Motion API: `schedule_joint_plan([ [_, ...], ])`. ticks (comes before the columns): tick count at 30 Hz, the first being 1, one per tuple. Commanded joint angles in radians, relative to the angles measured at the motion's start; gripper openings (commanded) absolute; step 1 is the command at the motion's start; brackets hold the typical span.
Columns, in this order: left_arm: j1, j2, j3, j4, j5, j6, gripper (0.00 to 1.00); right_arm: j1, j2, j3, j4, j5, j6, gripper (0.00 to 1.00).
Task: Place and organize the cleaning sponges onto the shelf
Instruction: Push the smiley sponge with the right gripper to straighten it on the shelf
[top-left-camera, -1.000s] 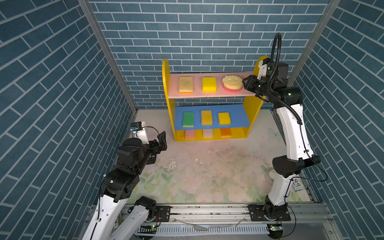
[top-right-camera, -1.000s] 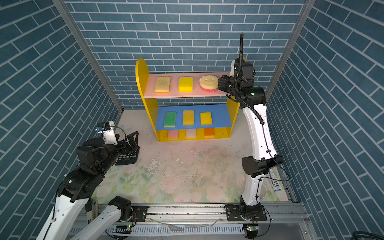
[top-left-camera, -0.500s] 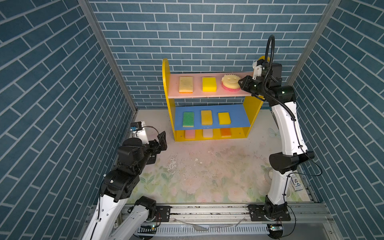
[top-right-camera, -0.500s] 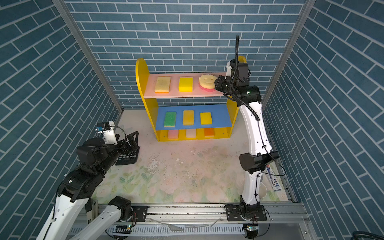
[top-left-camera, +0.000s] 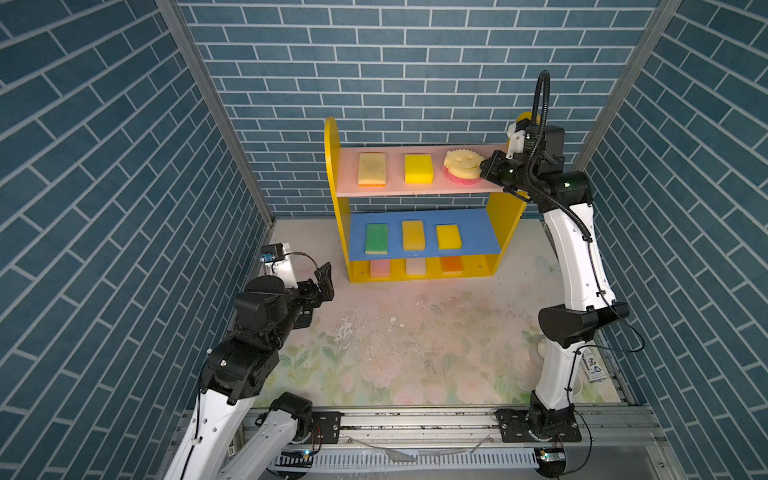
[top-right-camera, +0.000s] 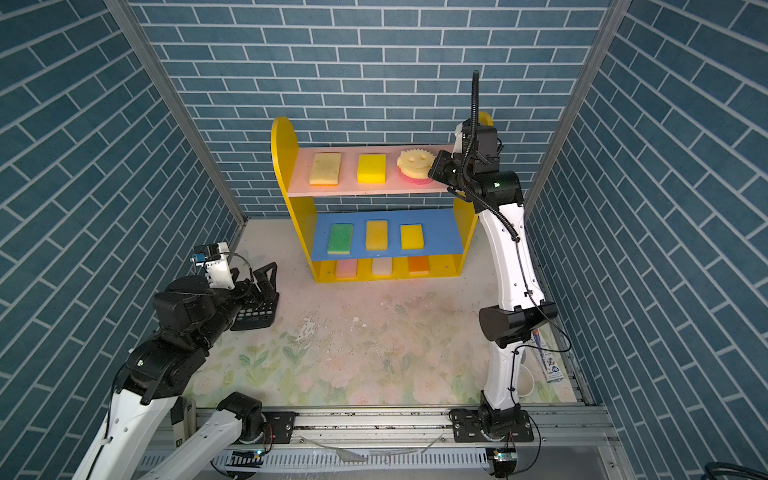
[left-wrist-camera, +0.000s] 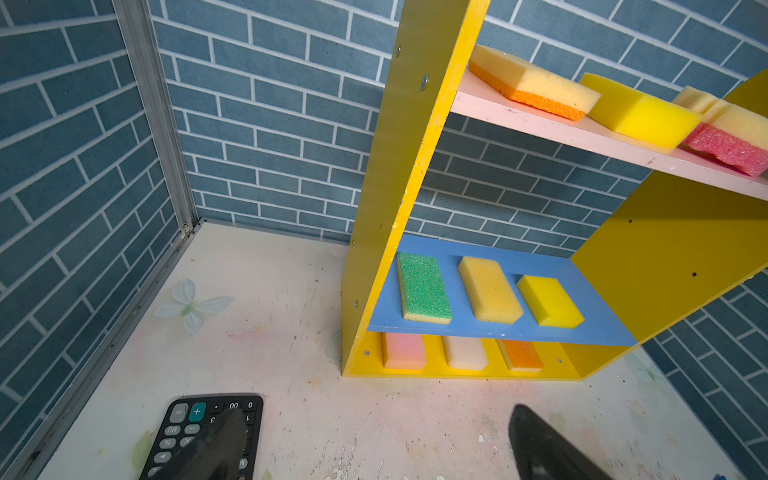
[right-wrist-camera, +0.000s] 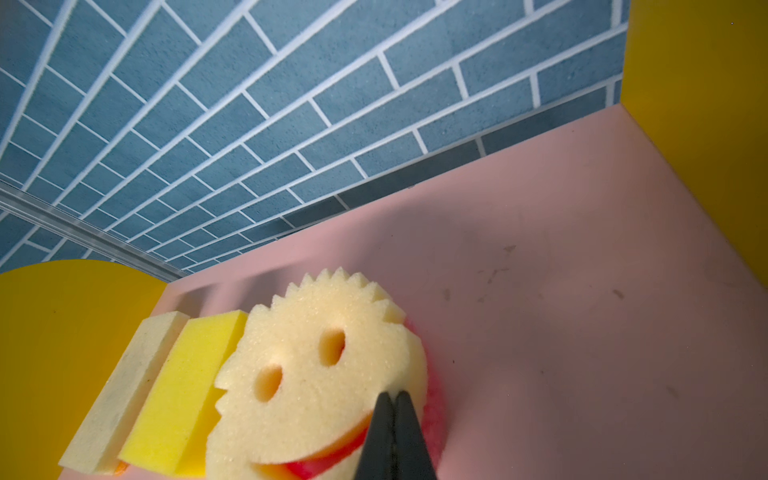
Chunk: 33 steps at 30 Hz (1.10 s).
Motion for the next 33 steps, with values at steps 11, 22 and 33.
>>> schedule_joint_plan([
  [11, 0.006, 0.002, -0.007, 0.016, 0.002, -0.003, 1.00, -0.017, -0.068, 0.023, -0.029, 0.013, -0.002, 0.00],
  [22, 0.006, 0.002, -0.012, 0.019, 0.004, -0.006, 1.00, -0.017, -0.093, -0.020, -0.034, 0.015, -0.007, 0.00],
  [33, 0.006, -0.008, -0.015, 0.011, -0.004, -0.004, 1.00, -0.032, -0.063, -0.036, -0.036, 0.015, -0.004, 0.00],
])
